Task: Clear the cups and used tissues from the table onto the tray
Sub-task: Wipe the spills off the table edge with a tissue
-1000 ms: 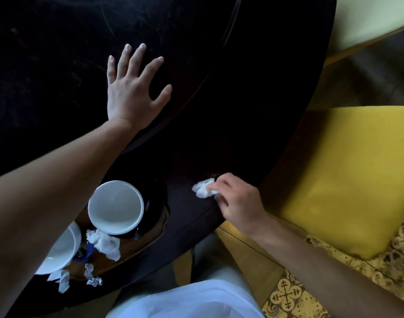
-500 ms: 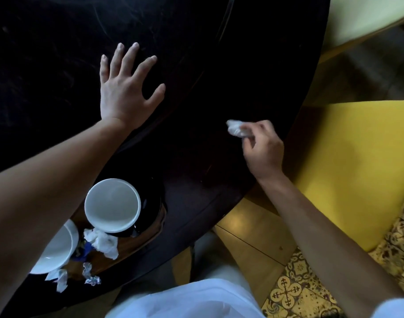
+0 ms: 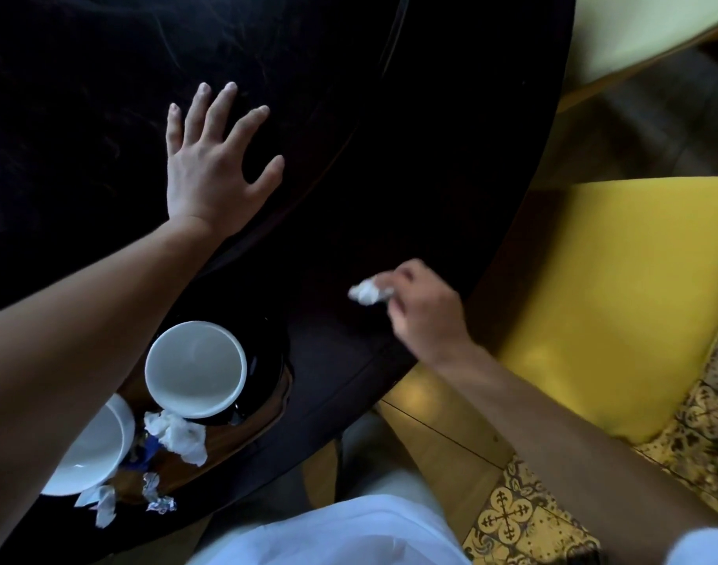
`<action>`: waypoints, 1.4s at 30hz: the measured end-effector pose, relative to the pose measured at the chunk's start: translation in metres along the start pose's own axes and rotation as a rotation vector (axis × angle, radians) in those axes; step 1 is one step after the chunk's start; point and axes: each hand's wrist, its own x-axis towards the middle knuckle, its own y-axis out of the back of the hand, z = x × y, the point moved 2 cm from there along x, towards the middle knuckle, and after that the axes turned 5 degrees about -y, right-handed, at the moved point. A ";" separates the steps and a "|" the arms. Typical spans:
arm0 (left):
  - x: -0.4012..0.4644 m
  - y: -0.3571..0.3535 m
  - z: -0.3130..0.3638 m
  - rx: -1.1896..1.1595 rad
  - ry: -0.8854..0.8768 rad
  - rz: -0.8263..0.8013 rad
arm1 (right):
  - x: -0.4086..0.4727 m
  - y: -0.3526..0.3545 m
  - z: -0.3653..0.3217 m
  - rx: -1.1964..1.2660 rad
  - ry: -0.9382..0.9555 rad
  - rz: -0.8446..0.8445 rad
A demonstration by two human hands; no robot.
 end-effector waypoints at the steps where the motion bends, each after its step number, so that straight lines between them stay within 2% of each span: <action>1: -0.001 0.000 0.000 -0.003 -0.002 0.002 | 0.015 0.010 0.012 -0.005 -0.081 0.070; 3: -0.002 0.000 -0.001 0.000 -0.005 0.005 | 0.040 0.028 0.037 -0.001 -0.204 0.179; 6: -0.003 0.001 -0.001 -0.005 -0.005 -0.004 | 0.045 0.030 0.046 -0.015 -0.267 0.189; 11: -0.003 0.001 -0.002 -0.005 -0.008 -0.002 | -0.020 -0.003 0.002 0.046 -0.031 -0.095; 13: -0.003 0.001 -0.001 -0.008 -0.009 0.004 | -0.030 -0.005 -0.003 0.082 0.005 -0.107; 16: -0.003 0.001 -0.001 -0.006 0.000 0.005 | -0.031 -0.004 0.007 0.045 -0.078 -0.015; 21: 0.000 0.001 0.003 -0.013 0.012 -0.002 | -0.057 -0.001 0.003 0.104 0.102 -0.255; 23: 0.002 0.000 0.004 -0.014 0.014 0.004 | -0.038 0.013 0.019 0.155 0.051 -0.155; 27: 0.007 -0.002 0.009 -0.020 0.023 0.014 | 0.062 0.070 0.094 0.152 -0.256 0.312; 29: 0.009 -0.002 0.011 -0.019 0.027 0.022 | 0.117 0.102 0.135 0.117 -0.408 0.456; 33: 0.015 -0.004 0.014 -0.015 0.048 0.023 | 0.198 0.128 0.177 0.079 -0.607 0.476; 38: 0.018 -0.006 0.018 -0.013 0.054 0.030 | 0.244 0.119 0.184 0.055 -0.755 0.453; 40: 0.019 -0.006 0.018 -0.015 0.052 0.031 | 0.248 0.113 0.180 0.044 -0.775 0.464; 42: 0.018 -0.006 0.018 -0.020 0.053 0.035 | 0.249 0.107 0.172 0.037 -0.707 0.454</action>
